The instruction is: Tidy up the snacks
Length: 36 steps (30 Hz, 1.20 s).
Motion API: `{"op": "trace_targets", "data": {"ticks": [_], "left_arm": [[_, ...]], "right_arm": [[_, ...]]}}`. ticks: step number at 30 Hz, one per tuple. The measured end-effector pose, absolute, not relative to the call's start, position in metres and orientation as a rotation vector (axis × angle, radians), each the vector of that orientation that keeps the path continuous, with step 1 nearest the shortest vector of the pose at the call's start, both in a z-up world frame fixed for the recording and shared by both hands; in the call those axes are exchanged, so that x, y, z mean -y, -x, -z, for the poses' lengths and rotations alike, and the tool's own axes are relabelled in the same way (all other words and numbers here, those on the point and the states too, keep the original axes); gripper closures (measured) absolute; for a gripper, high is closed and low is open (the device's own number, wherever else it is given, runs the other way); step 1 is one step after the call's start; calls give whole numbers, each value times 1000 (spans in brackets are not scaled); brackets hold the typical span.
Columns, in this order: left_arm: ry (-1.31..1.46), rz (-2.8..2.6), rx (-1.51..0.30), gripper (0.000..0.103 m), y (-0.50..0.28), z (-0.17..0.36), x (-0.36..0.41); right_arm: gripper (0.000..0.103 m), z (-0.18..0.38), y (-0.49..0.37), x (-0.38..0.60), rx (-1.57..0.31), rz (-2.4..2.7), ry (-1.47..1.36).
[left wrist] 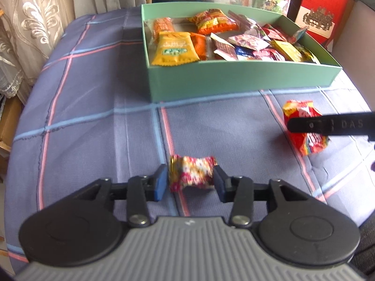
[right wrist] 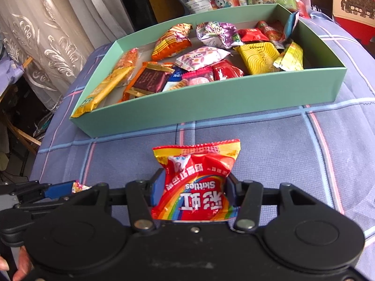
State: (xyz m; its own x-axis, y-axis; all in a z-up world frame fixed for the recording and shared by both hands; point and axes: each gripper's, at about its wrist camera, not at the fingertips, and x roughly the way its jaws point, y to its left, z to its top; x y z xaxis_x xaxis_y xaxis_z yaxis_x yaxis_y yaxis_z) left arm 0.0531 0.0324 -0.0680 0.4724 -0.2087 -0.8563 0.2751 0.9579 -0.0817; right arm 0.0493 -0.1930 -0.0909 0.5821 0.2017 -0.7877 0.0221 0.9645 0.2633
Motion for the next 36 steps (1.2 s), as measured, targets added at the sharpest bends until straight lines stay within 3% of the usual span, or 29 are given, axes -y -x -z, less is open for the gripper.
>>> {"op": "trace_targets", "data": {"ticks": [1, 4, 7, 14, 22, 36], "left_arm": [[-76, 299, -1035, 59, -51, 68, -33], [-85, 291, -1014, 82, -48, 67, -33], [-87, 273, -984, 86, -48, 64, -29], [-73, 307, -949, 87, -50, 49, -20], [-55, 344, -884, 87, -63, 11, -14], [-16, 305, -820, 87, -184, -31, 1]], "right_arm": [[52, 91, -49, 193, -947, -107, -257], [52, 91, -49, 191, -947, -107, -254], [52, 91, -50, 190, -947, -113, -251], [52, 85, -48, 191, -946, -142, -268], [52, 40, -48, 190, -866, -202, -262], [52, -11, -151, 202, -803, -206, -332]]}}
